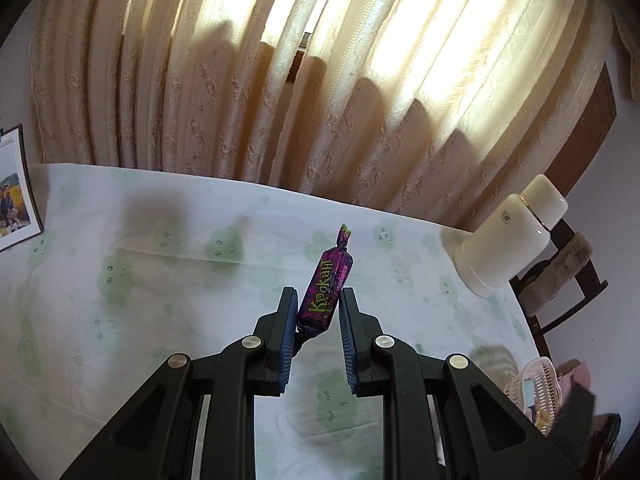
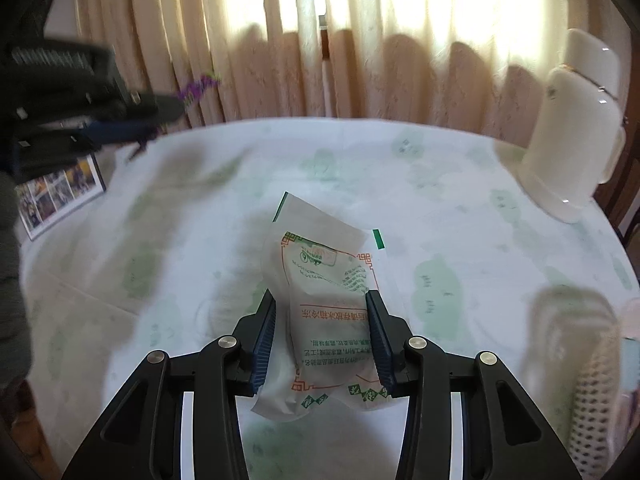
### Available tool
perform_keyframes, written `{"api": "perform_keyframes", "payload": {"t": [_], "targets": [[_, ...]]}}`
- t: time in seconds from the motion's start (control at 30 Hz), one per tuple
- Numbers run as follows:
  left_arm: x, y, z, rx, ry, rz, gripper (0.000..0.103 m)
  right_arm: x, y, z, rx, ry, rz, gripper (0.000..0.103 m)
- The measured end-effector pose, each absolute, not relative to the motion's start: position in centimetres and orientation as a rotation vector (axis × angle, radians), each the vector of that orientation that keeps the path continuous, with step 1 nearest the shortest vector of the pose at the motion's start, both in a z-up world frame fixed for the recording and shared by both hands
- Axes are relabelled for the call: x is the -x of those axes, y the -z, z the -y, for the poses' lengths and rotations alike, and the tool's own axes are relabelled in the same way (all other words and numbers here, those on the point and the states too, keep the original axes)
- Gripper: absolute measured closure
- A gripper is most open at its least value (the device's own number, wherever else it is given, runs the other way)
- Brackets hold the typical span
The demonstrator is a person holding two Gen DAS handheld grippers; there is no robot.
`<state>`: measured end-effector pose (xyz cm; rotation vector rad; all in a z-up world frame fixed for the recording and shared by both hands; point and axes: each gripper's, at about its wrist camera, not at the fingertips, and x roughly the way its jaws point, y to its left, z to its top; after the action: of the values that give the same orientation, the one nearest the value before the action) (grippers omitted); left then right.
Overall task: Organize snacks
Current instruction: 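Grasp the white-green printed packet with the right tool while the left holds the purple candy, then carry the packet and purple candy into the pink basket and open both tools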
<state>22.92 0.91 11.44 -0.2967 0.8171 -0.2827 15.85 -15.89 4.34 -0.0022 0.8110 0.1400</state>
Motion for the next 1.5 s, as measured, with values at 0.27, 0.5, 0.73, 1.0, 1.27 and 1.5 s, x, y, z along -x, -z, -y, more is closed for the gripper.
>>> {"api": "perform_keyframes", "payload": {"t": [0.27, 0.5, 0.73, 1.0, 1.27, 1.5], "targets": [[-21.6, -12.6, 0.3, 0.276, 0.335, -0.789, 0.085, -11.4, -8.0, 21.0, -0.053, -0.047, -0.731, 0.059], [-20.6, -13.4, 1.5, 0.252, 0.368, -0.770, 0.085, -8.2, -9.7, 27.6, -0.105, 0.099, -0.701, 0.059], [-19.9, -13.6, 2.6, 0.226, 0.396, -0.767, 0.085, -6.1, -9.7, 33.9, -0.175, 0.234, -0.706, 0.059], [-19.3, -13.4, 3.9, 0.197, 0.423, -0.772, 0.085, -5.7, -8.6, 38.3, -0.216, 0.312, -0.714, 0.058], [-18.7, -13.6, 4.6, 0.179, 0.444, -0.768, 0.085, -5.3, -8.1, 39.2, -0.219, 0.338, -0.708, 0.058], [-17.9, -13.8, 5.7, 0.159, 0.477, -0.763, 0.085, -4.1, -9.0, 38.7, -0.184, 0.356, -0.667, 0.058]]}}
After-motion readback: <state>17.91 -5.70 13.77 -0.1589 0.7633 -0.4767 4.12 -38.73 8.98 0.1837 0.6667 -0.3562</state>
